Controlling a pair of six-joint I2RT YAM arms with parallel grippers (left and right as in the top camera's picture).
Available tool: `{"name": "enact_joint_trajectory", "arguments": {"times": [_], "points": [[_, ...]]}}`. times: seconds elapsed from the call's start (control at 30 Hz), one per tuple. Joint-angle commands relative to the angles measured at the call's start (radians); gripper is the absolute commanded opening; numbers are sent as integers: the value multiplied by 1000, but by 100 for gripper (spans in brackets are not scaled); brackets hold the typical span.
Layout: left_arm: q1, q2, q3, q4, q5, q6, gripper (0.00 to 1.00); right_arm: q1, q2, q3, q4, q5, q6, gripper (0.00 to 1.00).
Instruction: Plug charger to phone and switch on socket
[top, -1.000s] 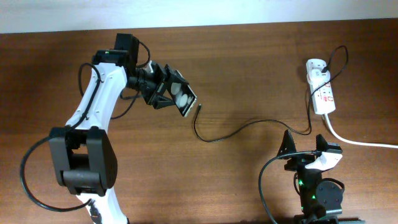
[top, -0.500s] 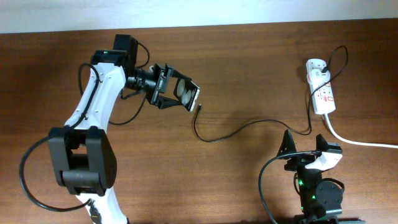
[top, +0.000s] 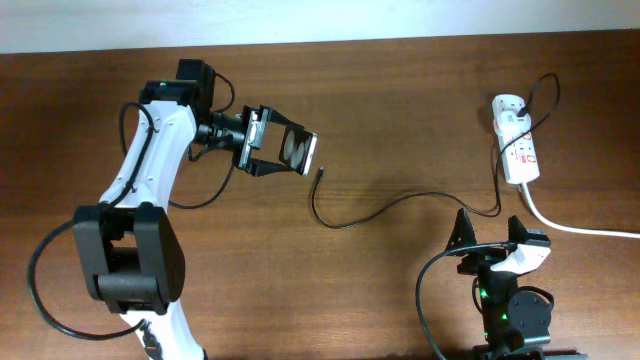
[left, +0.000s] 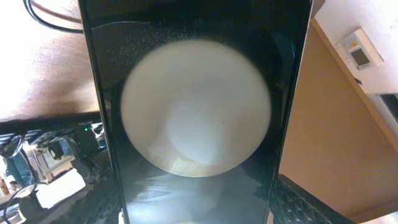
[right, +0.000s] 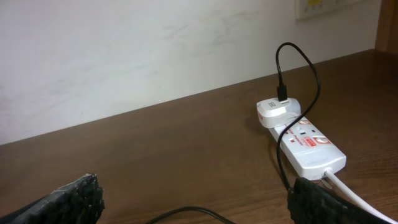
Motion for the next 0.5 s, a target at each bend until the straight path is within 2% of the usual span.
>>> {"name": "enact_joint_trajectory", "arguments": {"times": [0.0, 0.13, 0.47], "points": [[6, -41, 31, -5, 51, -23, 0, -3, -8, -5, -8, 9, 5, 99], [6, -41, 31, -4, 124, -23, 0, -3, -8, -5, -8, 9, 5, 99], [2, -41, 31, -4, 122, -23, 0, -3, -8, -5, -8, 9, 5, 99]]}}
